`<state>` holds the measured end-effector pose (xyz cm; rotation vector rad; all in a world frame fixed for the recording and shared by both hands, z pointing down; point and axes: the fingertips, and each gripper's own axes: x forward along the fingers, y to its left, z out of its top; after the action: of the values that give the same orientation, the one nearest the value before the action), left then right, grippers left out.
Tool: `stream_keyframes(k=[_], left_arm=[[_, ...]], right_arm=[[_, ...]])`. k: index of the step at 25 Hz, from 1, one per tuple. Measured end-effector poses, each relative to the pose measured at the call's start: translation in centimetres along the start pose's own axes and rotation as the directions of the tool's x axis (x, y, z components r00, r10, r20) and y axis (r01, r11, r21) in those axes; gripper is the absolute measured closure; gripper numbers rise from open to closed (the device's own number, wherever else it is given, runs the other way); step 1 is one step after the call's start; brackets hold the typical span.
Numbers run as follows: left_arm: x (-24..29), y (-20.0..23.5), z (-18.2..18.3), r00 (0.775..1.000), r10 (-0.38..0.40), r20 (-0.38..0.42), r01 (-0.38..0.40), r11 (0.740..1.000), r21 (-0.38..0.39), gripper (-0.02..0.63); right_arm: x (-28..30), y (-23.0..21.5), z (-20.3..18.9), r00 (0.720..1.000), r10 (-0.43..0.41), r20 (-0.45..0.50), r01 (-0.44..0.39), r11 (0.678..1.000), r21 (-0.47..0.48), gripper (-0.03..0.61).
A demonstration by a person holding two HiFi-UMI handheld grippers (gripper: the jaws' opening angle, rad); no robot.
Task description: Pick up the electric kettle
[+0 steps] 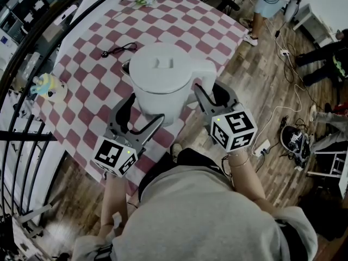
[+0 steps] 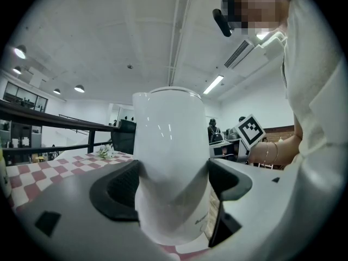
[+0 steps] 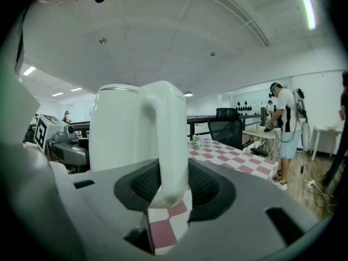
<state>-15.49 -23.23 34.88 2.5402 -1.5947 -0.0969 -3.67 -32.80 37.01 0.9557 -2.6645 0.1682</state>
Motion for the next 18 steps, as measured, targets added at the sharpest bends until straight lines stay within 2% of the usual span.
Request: stream_keyframes(k=[18], left_arm=[[0.18, -0.06, 0.48, 1.000, -0.005, 0.019, 0.005, 1.000, -0.006, 0.206]], right_arm=[[-0.34, -0.09, 0.61, 1.000, -0.015, 0.007, 0.015, 1.000, -0.016, 0.430]])
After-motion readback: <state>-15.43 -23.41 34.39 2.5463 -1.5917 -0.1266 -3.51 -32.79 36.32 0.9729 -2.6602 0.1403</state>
